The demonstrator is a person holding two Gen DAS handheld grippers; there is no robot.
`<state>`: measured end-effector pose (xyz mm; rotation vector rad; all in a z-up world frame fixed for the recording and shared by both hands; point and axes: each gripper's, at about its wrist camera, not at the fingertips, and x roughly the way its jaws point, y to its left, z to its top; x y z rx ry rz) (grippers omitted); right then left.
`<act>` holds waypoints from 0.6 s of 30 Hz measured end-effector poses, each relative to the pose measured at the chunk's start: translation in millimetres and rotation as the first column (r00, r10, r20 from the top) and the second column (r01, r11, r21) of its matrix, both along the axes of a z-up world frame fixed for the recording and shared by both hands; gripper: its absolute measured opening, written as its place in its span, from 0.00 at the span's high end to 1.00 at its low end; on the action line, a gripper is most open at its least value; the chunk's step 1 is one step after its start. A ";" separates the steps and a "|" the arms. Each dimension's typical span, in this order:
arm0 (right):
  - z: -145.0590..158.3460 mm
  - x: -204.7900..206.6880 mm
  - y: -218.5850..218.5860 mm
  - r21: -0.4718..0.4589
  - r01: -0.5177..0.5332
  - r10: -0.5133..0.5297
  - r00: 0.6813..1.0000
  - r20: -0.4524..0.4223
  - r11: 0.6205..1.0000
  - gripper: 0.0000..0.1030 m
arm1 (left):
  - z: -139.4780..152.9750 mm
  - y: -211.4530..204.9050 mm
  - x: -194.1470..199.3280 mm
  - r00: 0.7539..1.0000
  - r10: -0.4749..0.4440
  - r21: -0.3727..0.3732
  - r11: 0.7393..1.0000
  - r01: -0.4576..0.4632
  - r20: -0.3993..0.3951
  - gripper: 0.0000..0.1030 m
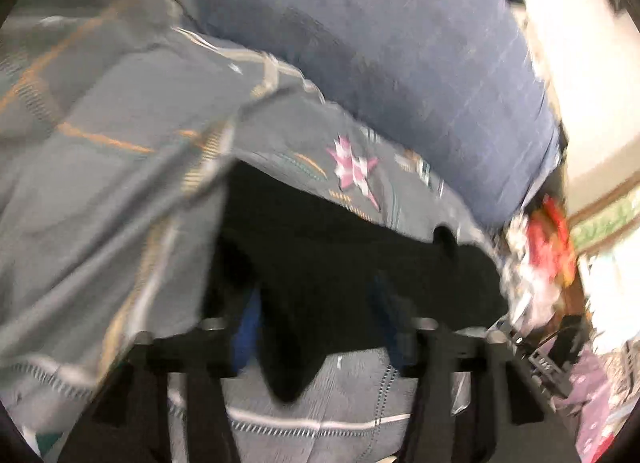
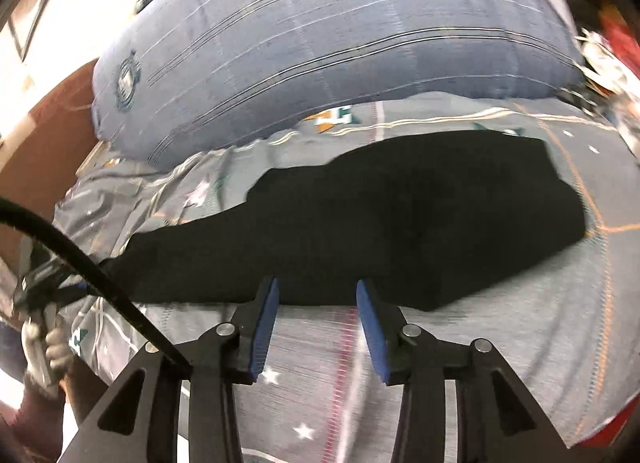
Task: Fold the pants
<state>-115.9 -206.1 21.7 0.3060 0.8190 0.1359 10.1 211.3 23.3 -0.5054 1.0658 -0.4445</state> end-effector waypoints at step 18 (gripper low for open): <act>-27.7 -12.9 -35.9 0.000 0.120 -0.119 0.991 -0.054 0.993 0.54 | -5.8 8.2 17.7 0.997 0.044 0.245 0.968 -0.058 0.065 0.89</act>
